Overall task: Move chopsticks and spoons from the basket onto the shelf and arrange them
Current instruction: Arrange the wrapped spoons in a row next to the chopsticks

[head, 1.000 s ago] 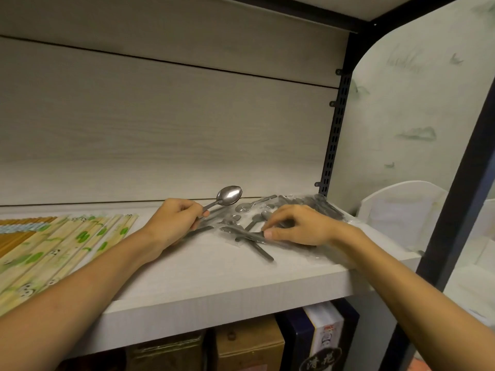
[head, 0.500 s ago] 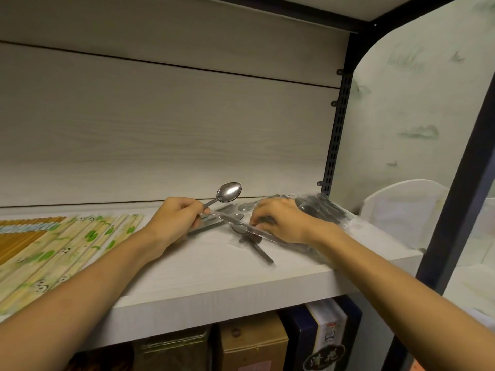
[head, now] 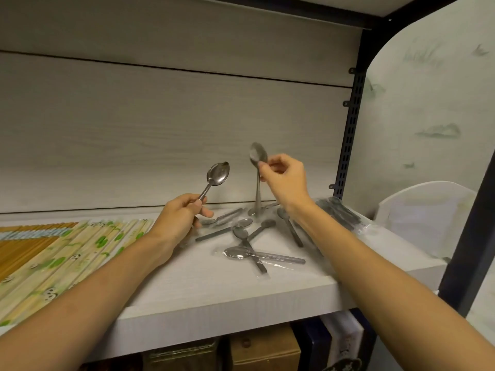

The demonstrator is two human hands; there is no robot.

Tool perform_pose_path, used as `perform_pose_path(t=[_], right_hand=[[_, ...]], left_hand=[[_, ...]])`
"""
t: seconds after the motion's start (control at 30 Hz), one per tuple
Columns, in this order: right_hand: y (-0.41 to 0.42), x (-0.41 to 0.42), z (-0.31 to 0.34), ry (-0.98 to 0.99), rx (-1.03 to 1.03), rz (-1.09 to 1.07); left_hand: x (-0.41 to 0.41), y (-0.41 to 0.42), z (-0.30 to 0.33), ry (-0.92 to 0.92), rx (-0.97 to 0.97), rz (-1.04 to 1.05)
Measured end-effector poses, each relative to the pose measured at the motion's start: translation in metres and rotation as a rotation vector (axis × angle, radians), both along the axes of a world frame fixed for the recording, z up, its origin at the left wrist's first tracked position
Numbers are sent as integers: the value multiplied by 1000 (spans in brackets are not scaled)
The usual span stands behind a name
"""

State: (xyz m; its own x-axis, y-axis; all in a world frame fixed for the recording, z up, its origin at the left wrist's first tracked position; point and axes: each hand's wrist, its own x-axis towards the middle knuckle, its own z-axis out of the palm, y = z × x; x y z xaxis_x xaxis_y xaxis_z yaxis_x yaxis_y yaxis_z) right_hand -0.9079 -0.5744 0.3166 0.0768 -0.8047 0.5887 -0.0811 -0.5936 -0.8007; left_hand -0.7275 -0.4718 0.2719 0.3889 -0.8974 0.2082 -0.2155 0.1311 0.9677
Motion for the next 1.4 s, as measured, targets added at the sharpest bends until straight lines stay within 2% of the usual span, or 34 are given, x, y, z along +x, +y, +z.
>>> perform_pose_path(t=[0.1,0.2,0.33,0.53,0.7,0.9,1.1,1.23,1.3,1.4], right_hand=[[4,5,0,-149,326,254],[7,7,-10,-86,548,461],[6,6,-12,-102,594,494],[9,7,-15,-94,631,548],[13,10,-19,33,630,592],[10,14,-25,49,591,526],[16,12,-29,201,478,412],[6,-10,-28,414,162,167],[-4,-36,-25,613,-12,0],[-23,-83,-24,840,-64,-281]], left_hand=[[-1,-1,0,39,-17,-3],[-5,0,3,140,-13,-58],[-16,8,10,237,29,-194],[-15,7,10,193,80,-258],[-16,9,8,56,120,-253],[-20,8,1,-85,49,-178],[-18,7,1,-203,-32,-25],[-8,5,1,-224,-91,100],[-5,4,-1,-262,-93,121],[-6,2,-3,-278,-82,79]])
